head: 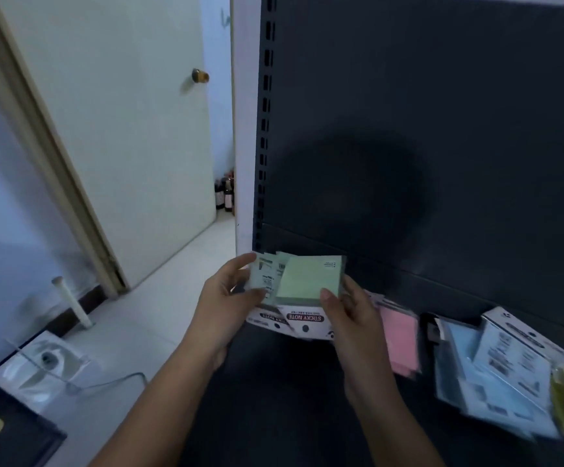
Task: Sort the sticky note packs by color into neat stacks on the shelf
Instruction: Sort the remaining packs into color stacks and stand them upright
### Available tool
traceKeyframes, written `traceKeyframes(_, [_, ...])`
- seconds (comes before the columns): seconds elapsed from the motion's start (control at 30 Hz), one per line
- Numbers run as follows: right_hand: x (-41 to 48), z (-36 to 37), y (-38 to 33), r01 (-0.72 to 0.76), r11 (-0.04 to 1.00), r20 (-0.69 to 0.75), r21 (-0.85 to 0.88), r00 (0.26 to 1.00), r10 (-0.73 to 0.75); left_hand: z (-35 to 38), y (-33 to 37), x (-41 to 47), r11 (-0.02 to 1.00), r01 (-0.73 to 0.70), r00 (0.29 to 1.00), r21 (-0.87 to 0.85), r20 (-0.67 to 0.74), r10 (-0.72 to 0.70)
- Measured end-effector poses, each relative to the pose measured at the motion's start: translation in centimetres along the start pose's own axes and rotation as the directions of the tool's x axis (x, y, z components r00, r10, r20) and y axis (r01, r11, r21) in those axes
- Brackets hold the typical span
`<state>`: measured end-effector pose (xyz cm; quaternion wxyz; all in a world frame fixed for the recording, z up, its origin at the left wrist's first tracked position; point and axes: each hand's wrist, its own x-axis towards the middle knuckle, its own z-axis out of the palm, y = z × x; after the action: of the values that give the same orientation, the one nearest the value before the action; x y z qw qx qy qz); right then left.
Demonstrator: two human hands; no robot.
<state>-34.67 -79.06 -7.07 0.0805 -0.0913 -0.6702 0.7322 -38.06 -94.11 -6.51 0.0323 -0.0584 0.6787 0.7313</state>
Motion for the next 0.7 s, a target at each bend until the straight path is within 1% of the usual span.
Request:
traceKeyframes(0.13, [1.7,2.1,0.3,0.004,1.0,-0.1,-0.021,0.995,-0.006,-0.3,-0.5,4.0,0.995,-0.02,0.998,0.094,0.06,0.014])
traceKeyframes(0.2, [2.6,2.9,0.7,-0.004,0.995,-0.162,-0.101,0.987,-0.013,-0.2,-1.0,5.4,0.988,-0.055,0.996,0.147,0.076,0.044])
traceKeyframes(0.27, [3.6,3.6,1.3,-0.019,0.98,-0.227,-0.198,0.973,-0.027,-0.2,-1.9,6.5,0.961,-0.088,0.995,0.262,0.064,0.073])
traceKeyframes(0.33, [4.2,4.1,1.9,-0.032,0.951,-0.252,-0.308,0.966,-0.049,-0.4,-2.8,7.2,0.926,-0.114,0.993,0.359,0.064,0.098])
traceKeyframes(0.4, [4.3,4.3,2.4,-0.026,0.884,-0.213,-0.467,0.973,-0.083,-0.5,-3.3,7.6,0.901,-0.126,0.991,0.414,0.088,0.098])
traceKeyframes(0.47, [4.2,4.4,2.7,-0.024,0.816,-0.146,-0.577,0.986,-0.075,-0.3,-3.2,7.4,0.923,-0.118,0.988,0.367,0.137,0.072])
traceKeyframes(0.53, [4.1,4.4,2.8,-0.027,0.793,-0.1,-0.609,0.994,-0.043,-0.1,-2.9,7.1,0.94,-0.108,0.981,0.323,0.19,0.047])
traceKeyframes(0.6, [3.9,4.3,2.7,-0.037,0.799,-0.09,-0.6,0.996,-0.022,0.0,-2.7,6.7,0.938,-0.113,0.979,0.327,0.199,0.048])
traceKeyframes(0.7, [2.9,3.6,2.1,0.019,0.817,-0.04,-0.577,0.998,-0.051,0.0,-2.0,5.6,0.921,-0.126,0.991,0.369,0.098,0.096])
